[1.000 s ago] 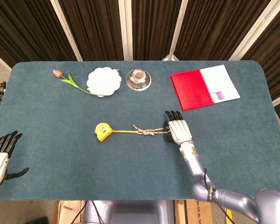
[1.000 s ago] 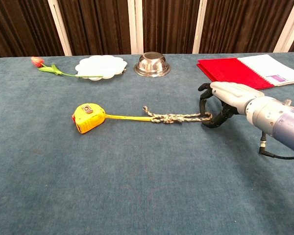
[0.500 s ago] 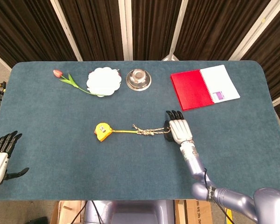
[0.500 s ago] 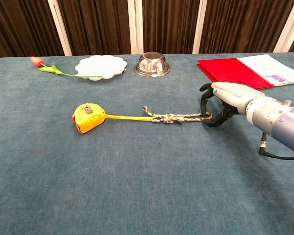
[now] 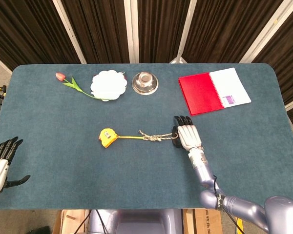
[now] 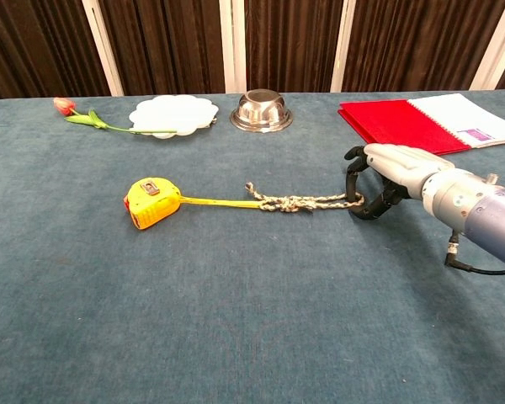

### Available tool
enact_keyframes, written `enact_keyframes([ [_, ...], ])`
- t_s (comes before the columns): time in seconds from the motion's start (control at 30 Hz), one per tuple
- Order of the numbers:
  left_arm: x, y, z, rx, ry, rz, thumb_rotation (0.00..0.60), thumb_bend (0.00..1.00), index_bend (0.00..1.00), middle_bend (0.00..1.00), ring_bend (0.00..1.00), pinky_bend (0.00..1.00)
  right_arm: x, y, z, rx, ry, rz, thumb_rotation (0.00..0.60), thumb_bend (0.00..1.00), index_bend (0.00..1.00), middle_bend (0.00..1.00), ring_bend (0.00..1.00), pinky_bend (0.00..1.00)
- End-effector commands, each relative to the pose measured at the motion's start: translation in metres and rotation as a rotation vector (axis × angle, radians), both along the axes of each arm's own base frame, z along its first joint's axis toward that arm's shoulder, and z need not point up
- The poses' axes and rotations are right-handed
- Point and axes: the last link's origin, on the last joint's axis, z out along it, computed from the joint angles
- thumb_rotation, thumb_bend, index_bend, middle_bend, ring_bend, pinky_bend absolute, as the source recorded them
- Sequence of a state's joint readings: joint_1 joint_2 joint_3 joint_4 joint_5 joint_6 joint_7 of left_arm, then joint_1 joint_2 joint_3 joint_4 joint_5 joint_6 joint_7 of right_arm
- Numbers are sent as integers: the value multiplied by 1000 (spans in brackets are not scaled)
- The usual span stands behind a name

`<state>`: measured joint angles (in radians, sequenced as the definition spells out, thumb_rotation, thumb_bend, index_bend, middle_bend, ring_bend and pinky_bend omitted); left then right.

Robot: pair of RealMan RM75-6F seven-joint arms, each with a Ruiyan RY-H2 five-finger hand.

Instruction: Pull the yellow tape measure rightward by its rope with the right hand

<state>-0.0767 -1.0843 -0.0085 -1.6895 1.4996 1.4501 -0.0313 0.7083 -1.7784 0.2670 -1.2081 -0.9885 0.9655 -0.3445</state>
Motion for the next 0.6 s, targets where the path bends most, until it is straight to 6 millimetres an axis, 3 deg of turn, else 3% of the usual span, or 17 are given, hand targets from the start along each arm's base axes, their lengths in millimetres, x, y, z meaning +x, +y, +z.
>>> enact_keyframes([
  [0.03,0,0,0,-1,0,0,600,0,0,0,0,0,0,0,0,0,-1,-2,600,400,562,122,0,0],
  [0.6,0,0,0,-1,-3,2,600,0,0,0,0,0,-2,3,-2,10,-9,-20,600,471,631,133,0,0],
])
